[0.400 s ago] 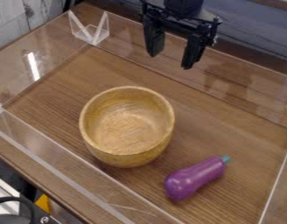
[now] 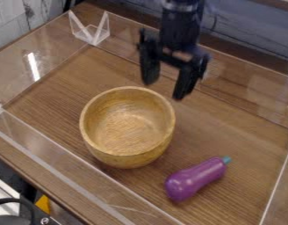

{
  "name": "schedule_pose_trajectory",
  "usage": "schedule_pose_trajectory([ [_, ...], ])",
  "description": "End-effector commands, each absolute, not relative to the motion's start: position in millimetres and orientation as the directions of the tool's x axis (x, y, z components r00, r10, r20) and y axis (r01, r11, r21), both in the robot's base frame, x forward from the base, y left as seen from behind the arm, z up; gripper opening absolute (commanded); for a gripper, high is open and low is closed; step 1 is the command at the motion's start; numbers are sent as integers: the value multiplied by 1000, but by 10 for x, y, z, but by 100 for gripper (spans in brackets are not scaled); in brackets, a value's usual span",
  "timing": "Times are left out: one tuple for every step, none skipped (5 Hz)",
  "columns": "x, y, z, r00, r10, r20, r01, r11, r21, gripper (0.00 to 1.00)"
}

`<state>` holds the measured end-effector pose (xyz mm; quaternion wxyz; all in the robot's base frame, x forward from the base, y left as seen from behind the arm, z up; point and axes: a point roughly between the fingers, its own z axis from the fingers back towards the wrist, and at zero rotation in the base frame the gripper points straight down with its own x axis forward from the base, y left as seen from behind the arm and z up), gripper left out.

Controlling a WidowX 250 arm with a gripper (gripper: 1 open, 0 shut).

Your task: Put the purple eggplant in the brown bowl

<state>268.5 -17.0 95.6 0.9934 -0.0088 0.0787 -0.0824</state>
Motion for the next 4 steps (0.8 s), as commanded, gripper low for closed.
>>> schedule_pose_trajectory([
  [2525, -347, 1015, 942, -329, -74, 327, 944, -29, 100],
  [2304, -488, 968, 871, -489, -55, 489, 872, -10, 100],
  [2172, -517, 922, 805, -592, -45, 593, 805, 9, 100],
  [2099, -609, 908, 726, -687, -31, 687, 726, 26, 100],
])
